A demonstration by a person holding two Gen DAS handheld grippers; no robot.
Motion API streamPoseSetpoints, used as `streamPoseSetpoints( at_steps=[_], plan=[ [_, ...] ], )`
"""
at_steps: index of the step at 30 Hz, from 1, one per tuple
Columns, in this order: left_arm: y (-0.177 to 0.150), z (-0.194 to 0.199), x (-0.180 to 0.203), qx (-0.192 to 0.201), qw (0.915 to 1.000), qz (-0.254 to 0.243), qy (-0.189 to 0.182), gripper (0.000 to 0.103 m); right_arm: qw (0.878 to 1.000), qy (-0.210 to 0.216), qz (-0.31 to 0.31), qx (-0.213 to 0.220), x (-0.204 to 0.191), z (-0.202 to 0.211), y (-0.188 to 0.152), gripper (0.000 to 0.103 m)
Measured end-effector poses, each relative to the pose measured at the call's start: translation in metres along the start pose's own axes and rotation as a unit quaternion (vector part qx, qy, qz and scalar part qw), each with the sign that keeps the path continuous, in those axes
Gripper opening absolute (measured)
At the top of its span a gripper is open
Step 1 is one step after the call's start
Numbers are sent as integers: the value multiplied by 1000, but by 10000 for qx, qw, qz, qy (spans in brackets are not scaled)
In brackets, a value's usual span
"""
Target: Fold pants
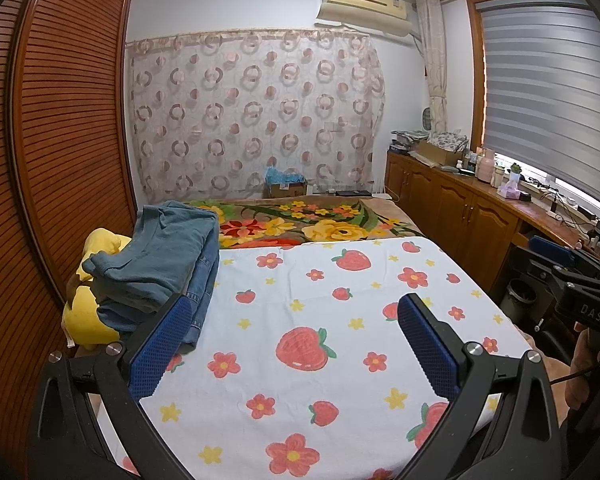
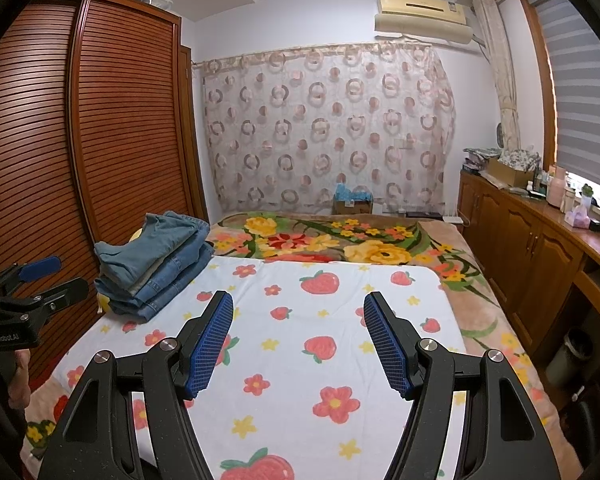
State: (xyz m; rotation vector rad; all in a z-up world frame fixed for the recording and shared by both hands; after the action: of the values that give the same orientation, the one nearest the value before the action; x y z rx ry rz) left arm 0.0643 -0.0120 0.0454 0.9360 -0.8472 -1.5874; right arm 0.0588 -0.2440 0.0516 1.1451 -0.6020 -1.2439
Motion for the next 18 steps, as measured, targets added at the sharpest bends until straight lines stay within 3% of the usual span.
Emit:
streamPoseSetpoints(
  at_steps=[18],
  plan=[
    [-1, 0, 0, 5, 10000, -1, 0, 103, 10000, 0, 8, 21, 2, -1, -1, 70]
  ],
)
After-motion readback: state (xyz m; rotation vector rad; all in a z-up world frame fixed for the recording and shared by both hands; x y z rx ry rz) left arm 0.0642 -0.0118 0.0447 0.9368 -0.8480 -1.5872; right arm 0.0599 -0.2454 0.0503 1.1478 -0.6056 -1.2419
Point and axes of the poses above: each gripper's, at about its wrist camera, not at the fingertips, and z roughly against the way its jaws point, x to its right, y to its top, the point moved 2 cm from there along -z, roughly the way its jaws point, and after that the axes turned 11 degrees about -z, right-handed, at the moved point
